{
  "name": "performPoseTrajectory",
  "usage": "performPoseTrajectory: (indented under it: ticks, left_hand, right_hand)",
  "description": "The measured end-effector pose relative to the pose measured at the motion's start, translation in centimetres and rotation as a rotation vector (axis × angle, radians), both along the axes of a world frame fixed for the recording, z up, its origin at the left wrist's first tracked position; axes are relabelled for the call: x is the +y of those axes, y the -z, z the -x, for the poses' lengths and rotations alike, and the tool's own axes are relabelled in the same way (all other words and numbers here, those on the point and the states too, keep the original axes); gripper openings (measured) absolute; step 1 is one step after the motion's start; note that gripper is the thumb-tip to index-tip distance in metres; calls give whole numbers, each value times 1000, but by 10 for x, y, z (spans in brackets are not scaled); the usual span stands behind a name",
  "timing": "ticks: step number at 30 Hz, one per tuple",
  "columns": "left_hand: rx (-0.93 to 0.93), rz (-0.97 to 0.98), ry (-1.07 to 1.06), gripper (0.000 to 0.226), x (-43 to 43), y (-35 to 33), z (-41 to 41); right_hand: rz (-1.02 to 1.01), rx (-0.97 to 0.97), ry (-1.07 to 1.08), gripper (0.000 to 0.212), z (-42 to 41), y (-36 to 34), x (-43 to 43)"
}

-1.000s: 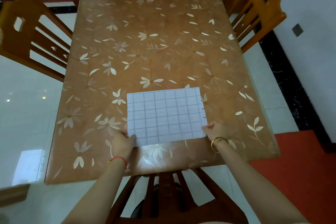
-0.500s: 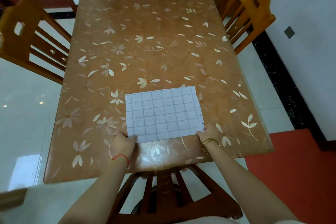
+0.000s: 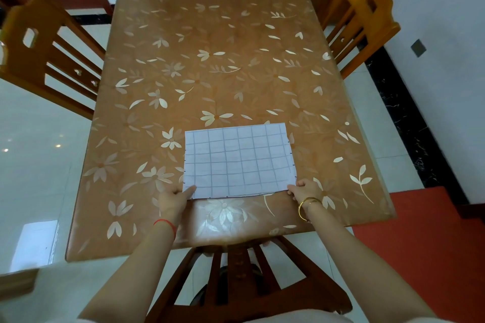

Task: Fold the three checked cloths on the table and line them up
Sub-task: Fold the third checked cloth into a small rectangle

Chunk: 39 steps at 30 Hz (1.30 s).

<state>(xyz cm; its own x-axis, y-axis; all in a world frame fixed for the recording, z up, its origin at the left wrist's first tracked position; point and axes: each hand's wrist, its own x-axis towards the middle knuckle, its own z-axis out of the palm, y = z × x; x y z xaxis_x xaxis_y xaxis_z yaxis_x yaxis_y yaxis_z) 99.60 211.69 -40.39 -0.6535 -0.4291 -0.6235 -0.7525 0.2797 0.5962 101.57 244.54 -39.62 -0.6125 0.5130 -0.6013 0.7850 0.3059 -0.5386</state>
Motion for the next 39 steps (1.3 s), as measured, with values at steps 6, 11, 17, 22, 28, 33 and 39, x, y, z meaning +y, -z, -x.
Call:
performPoseTrajectory:
  ticks: [6,11,17,22,28,33,39]
  left_hand:
    - [-105,40,59,47,-23,7,-17]
    - [-104,76,98,51,-35,4,-32]
    - [-96,200,217,56,-44,-6,-37]
    - [-87,216,251,56,-41,-8,-35]
    - [-79,192,292,38,-41,-3,-32]
    - [-57,211,259,36,-37,-5,-32]
    - [-14,265,296,48,-44,-6,-32]
  right_hand:
    - [46,24,-25,16,-18,2,-8]
    - [42,2,-124,14,-29,5,-14]
    - [-64,17,-278,21,-33,-1,-19]
    - [-173,-19,-309,34,-39,3,-19]
    - [-173,-34,-299,13,-40,5,-17]
    - [-157,-66,-308,9,-38,4,-16]
    - [-202,-141,-396,17,-40,5,-25]
